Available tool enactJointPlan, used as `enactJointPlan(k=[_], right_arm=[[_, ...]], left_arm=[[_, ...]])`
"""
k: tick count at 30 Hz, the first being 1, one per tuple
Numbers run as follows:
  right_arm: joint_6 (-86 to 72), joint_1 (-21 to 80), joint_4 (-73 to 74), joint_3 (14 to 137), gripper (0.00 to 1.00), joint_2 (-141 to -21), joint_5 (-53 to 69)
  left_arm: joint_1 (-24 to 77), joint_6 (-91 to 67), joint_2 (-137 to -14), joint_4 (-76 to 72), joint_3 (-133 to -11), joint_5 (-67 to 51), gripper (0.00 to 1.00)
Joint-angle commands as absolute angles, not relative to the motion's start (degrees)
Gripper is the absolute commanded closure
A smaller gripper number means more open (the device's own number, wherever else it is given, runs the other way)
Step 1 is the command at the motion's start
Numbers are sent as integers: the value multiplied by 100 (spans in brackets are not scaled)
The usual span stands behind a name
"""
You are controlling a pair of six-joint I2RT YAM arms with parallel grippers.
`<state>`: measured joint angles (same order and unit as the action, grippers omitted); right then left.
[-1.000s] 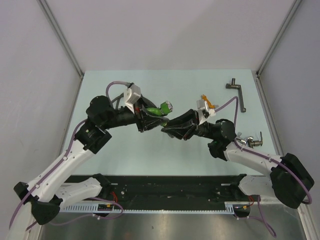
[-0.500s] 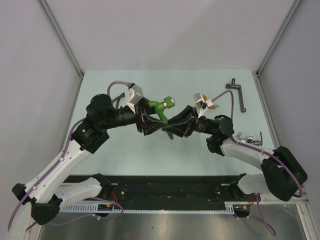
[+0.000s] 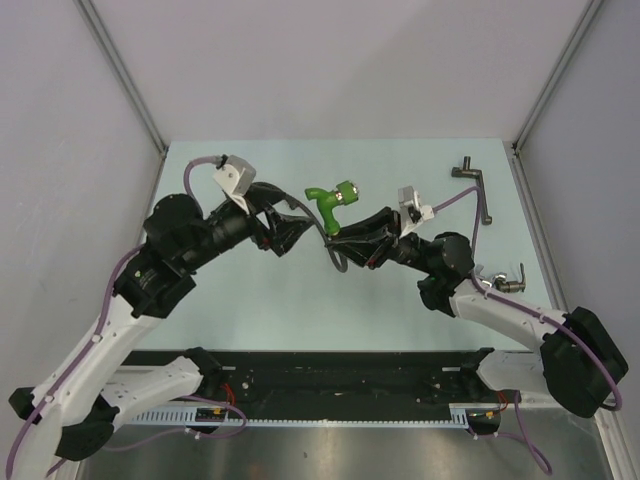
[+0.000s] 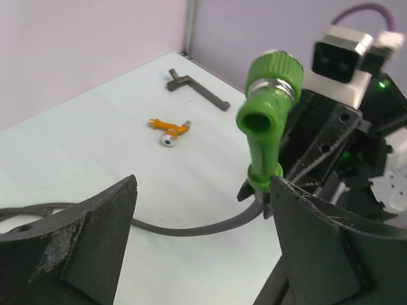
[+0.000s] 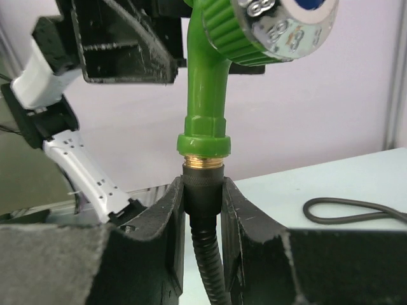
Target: Install the water faucets
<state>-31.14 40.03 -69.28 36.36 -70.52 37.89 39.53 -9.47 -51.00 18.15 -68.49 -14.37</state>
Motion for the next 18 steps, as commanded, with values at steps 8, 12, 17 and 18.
enactJointPlan(k=[8, 12, 17, 18], right_arm=[[-1248, 4535, -5792, 3691, 100, -6680, 2654], [-1300, 4526, -5871, 3691, 100, -6767, 2786], [-1441, 4509, -6055, 3691, 100, -6855, 2900], [-1494, 4526, -6073, 3691, 100, -6873, 2944]], left_arm=[[4025, -379, -5905, 3250, -8849, -773, 7], [4025, 359, -6398, 4120, -9798, -1326, 7], [4025, 1115, -7153, 4833, -10897, -2073, 5], [4008, 1195, -7276, 5078, -11012, -2222, 5]])
